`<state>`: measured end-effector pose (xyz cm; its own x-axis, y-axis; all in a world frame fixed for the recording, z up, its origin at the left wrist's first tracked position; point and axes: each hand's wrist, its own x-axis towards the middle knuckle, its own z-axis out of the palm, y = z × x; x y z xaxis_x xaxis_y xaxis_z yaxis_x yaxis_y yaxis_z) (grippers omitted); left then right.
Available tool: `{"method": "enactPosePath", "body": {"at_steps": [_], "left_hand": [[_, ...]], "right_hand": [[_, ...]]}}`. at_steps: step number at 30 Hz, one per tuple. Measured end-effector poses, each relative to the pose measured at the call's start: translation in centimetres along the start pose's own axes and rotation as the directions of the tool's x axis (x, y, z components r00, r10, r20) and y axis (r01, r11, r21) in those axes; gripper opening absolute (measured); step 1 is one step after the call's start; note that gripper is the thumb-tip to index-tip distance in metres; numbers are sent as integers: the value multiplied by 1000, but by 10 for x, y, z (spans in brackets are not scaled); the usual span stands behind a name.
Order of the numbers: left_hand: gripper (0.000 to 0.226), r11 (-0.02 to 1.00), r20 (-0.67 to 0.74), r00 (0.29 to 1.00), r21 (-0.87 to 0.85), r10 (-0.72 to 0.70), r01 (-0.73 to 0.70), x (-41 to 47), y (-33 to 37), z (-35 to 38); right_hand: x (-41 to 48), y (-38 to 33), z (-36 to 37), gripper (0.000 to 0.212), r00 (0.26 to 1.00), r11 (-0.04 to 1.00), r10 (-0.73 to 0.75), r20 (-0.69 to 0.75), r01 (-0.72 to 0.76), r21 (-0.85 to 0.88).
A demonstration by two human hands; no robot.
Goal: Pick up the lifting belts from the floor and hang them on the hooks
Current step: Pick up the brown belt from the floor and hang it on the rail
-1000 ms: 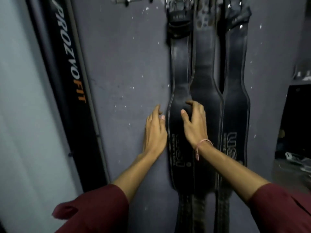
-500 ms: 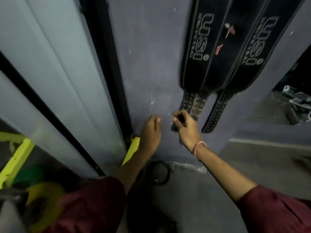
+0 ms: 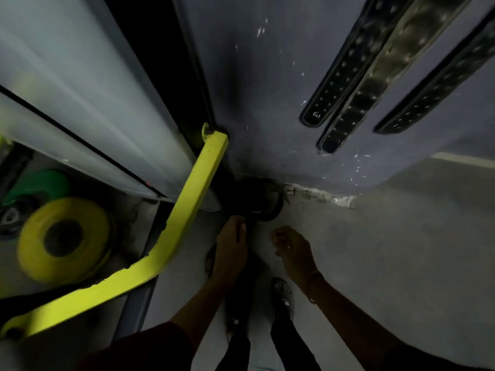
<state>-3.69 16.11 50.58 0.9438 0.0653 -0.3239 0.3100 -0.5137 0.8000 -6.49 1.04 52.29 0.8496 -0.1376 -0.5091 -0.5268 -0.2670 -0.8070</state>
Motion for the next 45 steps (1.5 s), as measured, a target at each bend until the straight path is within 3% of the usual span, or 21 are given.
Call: {"method": "enactPosePath", "body": {"at_steps": [8, 14, 17, 22, 25, 28, 33, 35, 38, 41, 45], "left_hand": [[36, 999, 92, 996, 50, 1, -6, 135, -177, 135], [36, 996, 117, 992, 74, 42, -51, 221, -302, 224], [38, 996, 138, 989, 66, 46, -56, 250, -342, 255], [39, 993, 159, 984, 71, 79, -92, 276, -374, 276], [40, 987, 175, 980, 113, 90, -111, 280, -377, 277], [44, 979, 217, 969, 140, 117, -149, 265, -361, 275], [62, 968, 383, 906, 92, 180, -232, 212, -285, 263], [65, 952, 453, 880, 183, 140, -246, 193, -256, 255], [63, 835, 511, 844, 383, 164, -394, 159, -189, 235], [55, 727, 506, 818, 447, 274, -521, 130, -101, 201], [58, 558, 675, 636, 384, 375, -736, 95, 6, 141]], "right_hand": [[196, 195, 55, 25, 993, 976, 58, 99, -35, -215], [346, 309, 115, 34, 982, 918, -63, 176, 127, -377], [411, 350, 140, 56, 975, 870, -86, 206, 174, -461], [460, 386, 158, 53, 964, 711, -60, 258, 223, -667], [459, 394, 153, 41, 968, 688, -116, 222, 240, -685], [432, 391, 135, 31, 964, 729, -218, 151, 264, -632], [348, 356, 80, 39, 972, 791, -176, 157, 235, -566], [307, 331, 53, 41, 986, 866, -156, 61, 166, -471], [247, 271, 14, 28, 980, 932, -185, -69, 153, -330], [187, 196, -22, 18, 936, 919, -266, -232, 173, -354], [101, 100, -63, 16, 830, 854, -415, -373, 212, -476]]}}
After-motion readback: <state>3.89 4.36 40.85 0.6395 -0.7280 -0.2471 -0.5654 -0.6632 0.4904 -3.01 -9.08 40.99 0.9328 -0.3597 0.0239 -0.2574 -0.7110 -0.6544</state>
